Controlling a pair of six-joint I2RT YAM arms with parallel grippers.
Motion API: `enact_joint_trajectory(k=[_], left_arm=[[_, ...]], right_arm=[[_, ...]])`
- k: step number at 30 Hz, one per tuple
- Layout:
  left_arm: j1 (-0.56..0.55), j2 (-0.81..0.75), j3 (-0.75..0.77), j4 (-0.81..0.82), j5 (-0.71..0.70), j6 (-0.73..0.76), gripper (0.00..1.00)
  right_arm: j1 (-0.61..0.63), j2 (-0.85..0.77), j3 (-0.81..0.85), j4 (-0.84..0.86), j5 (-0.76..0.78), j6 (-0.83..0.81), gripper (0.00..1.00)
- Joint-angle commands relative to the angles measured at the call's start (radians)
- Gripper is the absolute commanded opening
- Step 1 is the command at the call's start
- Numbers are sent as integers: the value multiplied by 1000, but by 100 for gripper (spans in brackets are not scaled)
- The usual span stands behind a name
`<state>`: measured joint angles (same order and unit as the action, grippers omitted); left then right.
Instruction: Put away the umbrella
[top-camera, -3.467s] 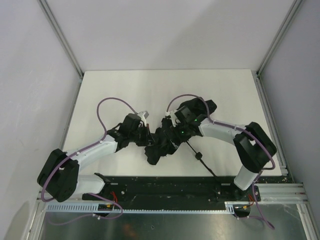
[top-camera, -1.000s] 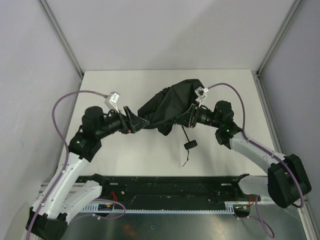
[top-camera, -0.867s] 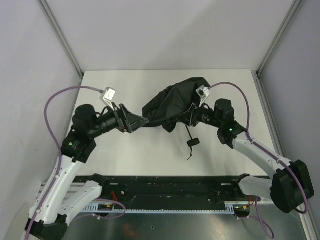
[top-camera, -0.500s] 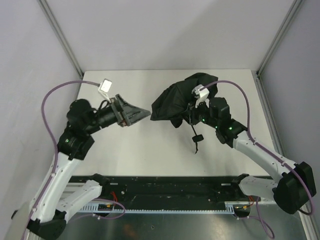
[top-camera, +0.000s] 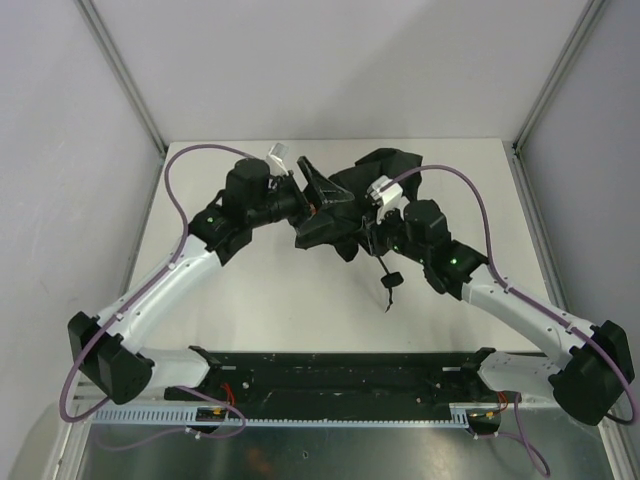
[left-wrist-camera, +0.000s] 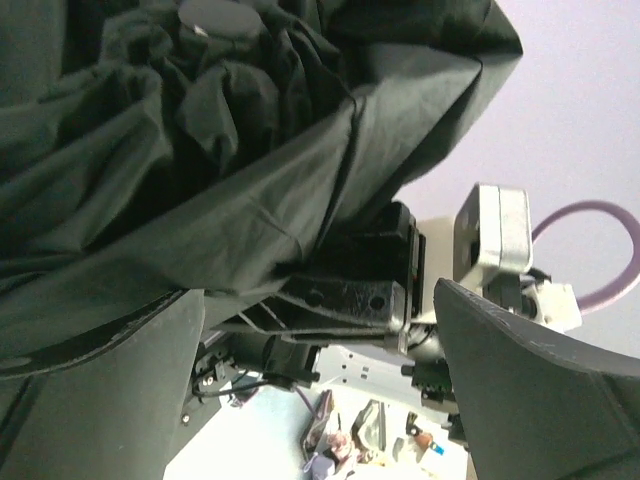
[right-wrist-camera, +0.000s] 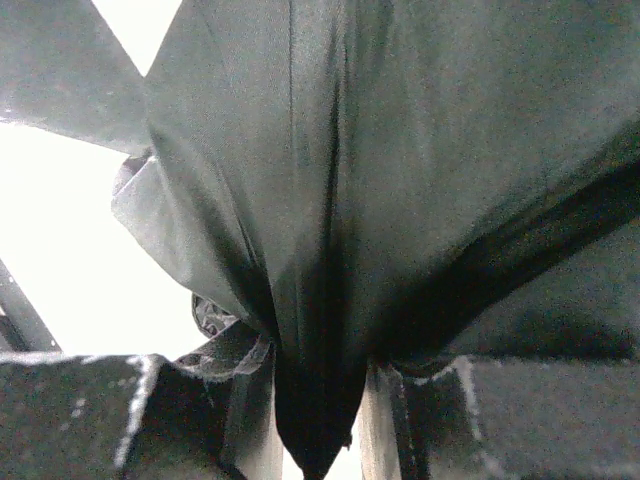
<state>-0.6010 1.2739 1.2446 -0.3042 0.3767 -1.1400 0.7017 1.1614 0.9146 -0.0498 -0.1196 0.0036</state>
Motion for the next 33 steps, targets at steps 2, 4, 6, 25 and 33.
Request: enact_joint_trajectory(k=[2,4,6,25,33], left_arm=[[-5,24,17,27,-111,-52,99],[-5,38,20,27,-100,-52,99],[-6,30,7,22,-115,-54,99],[1,43,-39,6,-150,-69,99],[-14,75,1,86,-143,21,97]], right_arm=[[27,-43,63,69,-29,-9,0],[29,-47,63,67,-44,-8,0],[31,-53,64,65,-47,-8,0],[53,-82,64,66,-161,-8,0],[49,-49,64,95,-458,49,0]])
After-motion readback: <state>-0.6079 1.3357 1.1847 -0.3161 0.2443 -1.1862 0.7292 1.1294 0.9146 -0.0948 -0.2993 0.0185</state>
